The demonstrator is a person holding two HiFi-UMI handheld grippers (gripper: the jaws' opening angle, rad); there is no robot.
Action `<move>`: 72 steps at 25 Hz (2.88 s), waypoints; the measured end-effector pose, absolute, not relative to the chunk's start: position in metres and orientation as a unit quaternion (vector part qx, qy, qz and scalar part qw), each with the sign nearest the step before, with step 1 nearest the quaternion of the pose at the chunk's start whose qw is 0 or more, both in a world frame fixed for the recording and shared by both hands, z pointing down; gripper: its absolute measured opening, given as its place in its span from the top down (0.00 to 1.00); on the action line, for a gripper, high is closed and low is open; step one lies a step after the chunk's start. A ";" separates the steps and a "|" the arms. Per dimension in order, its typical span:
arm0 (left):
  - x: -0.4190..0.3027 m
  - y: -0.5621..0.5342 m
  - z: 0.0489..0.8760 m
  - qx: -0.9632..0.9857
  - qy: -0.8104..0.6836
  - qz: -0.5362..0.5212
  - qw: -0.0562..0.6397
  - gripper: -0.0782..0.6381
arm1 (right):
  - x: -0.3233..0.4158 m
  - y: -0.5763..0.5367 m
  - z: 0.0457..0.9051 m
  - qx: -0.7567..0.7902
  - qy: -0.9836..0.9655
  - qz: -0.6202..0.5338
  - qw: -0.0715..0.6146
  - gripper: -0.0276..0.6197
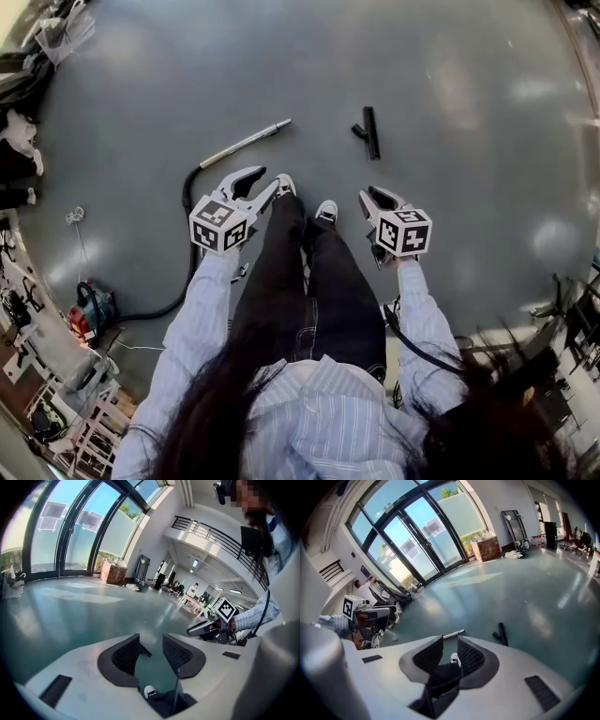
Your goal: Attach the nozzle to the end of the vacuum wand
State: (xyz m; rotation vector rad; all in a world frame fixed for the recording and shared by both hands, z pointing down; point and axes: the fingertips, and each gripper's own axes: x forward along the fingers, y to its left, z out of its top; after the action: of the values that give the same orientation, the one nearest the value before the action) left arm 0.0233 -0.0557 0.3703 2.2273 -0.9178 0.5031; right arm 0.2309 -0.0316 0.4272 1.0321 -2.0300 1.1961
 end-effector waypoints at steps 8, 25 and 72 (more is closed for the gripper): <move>-0.003 -0.108 0.538 0.841 -0.309 0.283 0.341 0.71 | 0.258 -0.093 0.589 0.407 -0.725 0.452 0.323 0.73; -0.105 -0.187 0.923 0.821 -0.312 0.342 0.335 0.61 | 0.363 -0.195 0.962 0.507 -0.629 0.419 0.413 0.63; -0.087 -0.222 1.061 0.789 -0.238 0.515 0.236 0.61 | 0.126 -0.330 1.010 0.172 -0.819 0.160 0.524 0.60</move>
State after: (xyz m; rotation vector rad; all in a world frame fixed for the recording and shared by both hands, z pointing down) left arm -0.0867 -0.2223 1.0614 2.1637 -0.6540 1.4124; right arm 0.1263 -0.3301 1.0098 0.4127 -1.9603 0.3835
